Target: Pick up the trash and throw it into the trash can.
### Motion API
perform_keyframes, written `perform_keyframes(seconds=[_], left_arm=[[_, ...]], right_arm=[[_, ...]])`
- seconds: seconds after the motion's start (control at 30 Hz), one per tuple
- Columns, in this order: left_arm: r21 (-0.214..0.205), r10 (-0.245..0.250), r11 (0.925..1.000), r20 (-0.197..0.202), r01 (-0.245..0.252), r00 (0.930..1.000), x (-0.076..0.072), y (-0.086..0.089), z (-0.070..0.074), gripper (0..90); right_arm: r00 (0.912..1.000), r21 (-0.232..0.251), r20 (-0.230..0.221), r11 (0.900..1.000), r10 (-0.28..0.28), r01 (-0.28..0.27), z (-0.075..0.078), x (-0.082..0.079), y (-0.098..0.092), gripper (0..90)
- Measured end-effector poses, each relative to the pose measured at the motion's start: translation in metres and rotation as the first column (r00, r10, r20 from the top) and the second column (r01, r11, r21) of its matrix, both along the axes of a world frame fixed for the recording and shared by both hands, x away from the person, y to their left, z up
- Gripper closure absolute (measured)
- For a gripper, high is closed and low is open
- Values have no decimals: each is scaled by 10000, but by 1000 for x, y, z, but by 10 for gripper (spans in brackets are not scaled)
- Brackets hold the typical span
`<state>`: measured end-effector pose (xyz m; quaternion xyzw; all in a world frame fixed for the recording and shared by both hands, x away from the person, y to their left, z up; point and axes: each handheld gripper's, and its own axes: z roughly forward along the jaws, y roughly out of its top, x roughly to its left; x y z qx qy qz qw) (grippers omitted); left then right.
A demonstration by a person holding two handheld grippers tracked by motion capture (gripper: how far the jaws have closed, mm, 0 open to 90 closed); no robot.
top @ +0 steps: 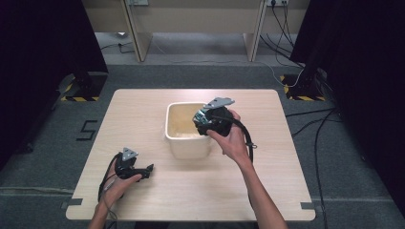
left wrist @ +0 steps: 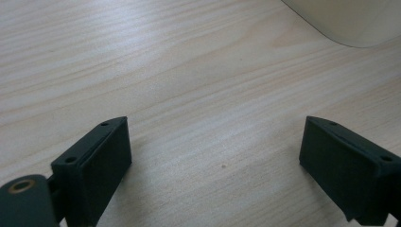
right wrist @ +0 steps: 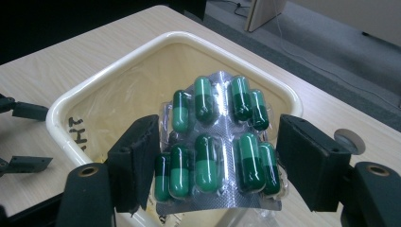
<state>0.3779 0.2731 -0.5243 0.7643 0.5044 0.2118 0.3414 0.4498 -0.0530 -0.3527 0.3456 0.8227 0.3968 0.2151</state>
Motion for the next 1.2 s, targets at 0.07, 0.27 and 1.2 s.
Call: perform_keyframes(seconds=[0.07,0.27,1.2], left_arm=[[0,-1,10000,1,1,10000,0,0,0,90],[-4,-1,10000,-3,1,10000,0,0,0,90],[34,-30,10000,-23,30,10000,0,0,0,90]], right_arm=[[10000,-63,17,10000,61,-61,0,3,3,321],[9999,-93,-81,9999,107,-107,-1,10,13,321],[9979,-635,-523,9972,374,-407,-15,41,48,313]])
